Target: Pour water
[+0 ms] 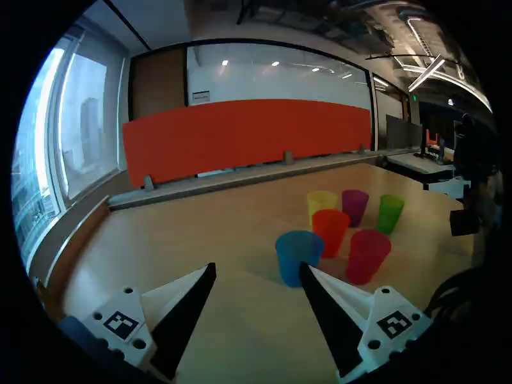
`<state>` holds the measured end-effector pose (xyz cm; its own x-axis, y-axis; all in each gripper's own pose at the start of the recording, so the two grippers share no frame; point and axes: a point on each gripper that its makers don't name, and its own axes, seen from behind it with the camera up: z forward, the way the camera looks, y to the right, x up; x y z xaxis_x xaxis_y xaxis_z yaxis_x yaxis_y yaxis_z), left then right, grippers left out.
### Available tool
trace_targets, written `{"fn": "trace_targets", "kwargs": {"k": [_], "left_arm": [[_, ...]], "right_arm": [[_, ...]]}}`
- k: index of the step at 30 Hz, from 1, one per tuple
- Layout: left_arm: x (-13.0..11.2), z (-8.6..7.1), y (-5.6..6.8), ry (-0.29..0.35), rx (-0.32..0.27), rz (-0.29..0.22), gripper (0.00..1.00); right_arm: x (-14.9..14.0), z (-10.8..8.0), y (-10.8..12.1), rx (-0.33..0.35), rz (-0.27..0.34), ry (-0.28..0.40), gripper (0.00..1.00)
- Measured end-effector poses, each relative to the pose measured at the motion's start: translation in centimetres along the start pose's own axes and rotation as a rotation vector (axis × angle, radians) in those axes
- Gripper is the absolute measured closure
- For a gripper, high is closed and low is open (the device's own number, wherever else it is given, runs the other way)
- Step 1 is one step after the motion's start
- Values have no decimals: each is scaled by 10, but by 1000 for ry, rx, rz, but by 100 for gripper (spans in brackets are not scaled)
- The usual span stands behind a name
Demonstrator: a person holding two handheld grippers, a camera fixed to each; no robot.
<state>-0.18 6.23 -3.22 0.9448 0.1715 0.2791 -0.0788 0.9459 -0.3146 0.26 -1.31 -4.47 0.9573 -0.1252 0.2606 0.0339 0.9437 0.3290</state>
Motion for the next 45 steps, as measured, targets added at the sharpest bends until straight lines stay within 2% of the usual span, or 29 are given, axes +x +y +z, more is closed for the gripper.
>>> {"fn": "trace_targets", "kwargs": {"k": [3,12,14,20,27,30,36,45], "left_arm": [[10,-5,-7,49,45,-6,4],[39,-20,-14,180,117,-21,4],[44,-25,-18,206,146,-22,4],[52,-31,-26,255,205,-24,4],[61,-36,-31,308,256,-52,4],[66,-37,-29,329,253,-59,4],[72,-39,-33,354,276,-62,4],[72,-34,-30,362,276,-73,4]], "right_arm": [[12,-4,7,-47,6,50,0],[46,-17,19,-145,47,192,0],[52,-20,21,-171,52,225,0],[62,-26,29,-252,49,287,0],[69,-31,30,-327,35,327,0],[73,-32,29,-344,41,338,0],[80,-34,21,-346,32,355,0],[83,-35,17,-358,5,363,0]]}}
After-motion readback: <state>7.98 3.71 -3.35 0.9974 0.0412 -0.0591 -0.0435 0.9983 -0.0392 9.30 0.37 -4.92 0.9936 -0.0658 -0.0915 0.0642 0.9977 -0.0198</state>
